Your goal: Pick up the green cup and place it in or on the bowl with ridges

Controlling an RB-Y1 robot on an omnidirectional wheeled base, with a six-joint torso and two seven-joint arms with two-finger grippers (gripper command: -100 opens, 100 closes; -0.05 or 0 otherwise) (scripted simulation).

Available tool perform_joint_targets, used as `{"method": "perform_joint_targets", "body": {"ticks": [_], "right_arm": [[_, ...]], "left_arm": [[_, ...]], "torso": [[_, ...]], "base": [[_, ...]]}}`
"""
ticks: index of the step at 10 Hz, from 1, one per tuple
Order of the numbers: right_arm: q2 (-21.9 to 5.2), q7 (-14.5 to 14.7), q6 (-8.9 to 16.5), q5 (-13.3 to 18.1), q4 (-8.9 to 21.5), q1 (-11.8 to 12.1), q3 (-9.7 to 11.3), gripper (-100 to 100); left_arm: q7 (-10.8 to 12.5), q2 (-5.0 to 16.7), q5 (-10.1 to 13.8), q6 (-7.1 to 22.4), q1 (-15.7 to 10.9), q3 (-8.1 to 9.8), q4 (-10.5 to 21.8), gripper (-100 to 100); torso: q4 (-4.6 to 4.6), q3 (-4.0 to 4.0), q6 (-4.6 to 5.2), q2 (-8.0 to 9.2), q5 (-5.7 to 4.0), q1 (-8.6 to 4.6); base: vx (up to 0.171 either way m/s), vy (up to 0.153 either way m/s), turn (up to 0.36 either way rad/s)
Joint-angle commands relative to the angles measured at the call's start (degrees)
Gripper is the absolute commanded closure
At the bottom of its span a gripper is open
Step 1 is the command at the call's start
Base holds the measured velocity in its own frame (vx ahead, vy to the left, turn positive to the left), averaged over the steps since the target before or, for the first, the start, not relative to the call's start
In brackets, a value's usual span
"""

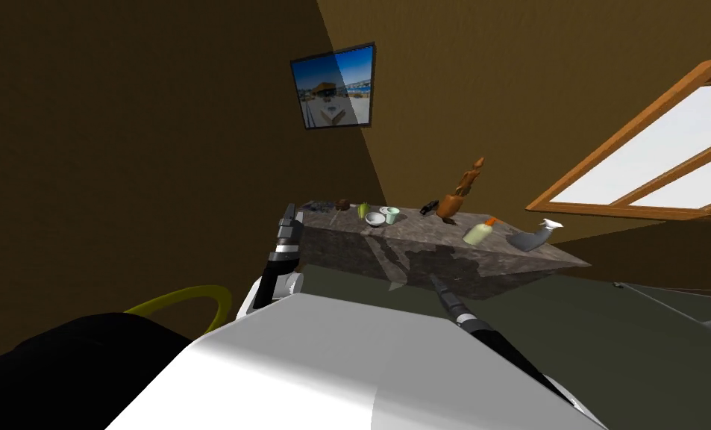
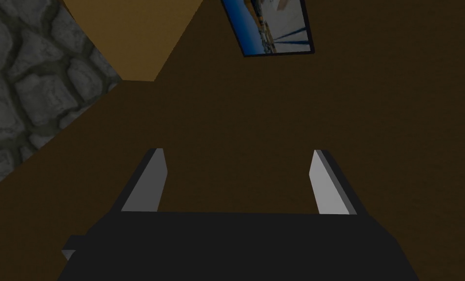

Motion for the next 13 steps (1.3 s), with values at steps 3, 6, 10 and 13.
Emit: {"method": "perform_joint_targets", "body": {"ticks": [3, 6, 10, 13], "right_arm": [[-4.91, 4.92, 5.71, -5.26, 6.02, 0.95, -0.62, -100], [-8.19, 7.31, 10.46, -8.78, 8.65, 1.28, -1.18, -100], [-13.54, 12.15, 17.44, -14.16, 14.22, 1.7, -2.61, -100], [-16.34, 14.59, 20.98, -16.85, 17.05, 1.83, -3.43, -100]], "left_arm": [[0.0, 0.0, 0.0, 0.0, 0.01, 0.0, 0.0, 0], [0.0, 0.0, 0.0, 0.0, -0.01, -0.01, 0.0, 0], [0.0, 0.0, 0.0, 0.0, 0.0, 0.0, 0.0, 0], [0.0, 0.01, 0.0, 0.0, 0.02, 0.01, 0.0, 0]], "torso": [[-0.02, -0.04, 0.02, -0.06, 0.0, -0.02], [-0.03, -0.06, -0.06, -0.1, 0.02, 0.02], [-0.06, -0.16, -0.03, -0.27, 0.01, 0.01], [-0.07, -0.19, 0.03, -0.32, -0.01, -0.05]], "base": [[-0.083, 0.009, 0.28], [-0.067, 0.013, 0.258], [-0.034, 0.021, 0.293], [-0.018, 0.011, 0.202]]}}
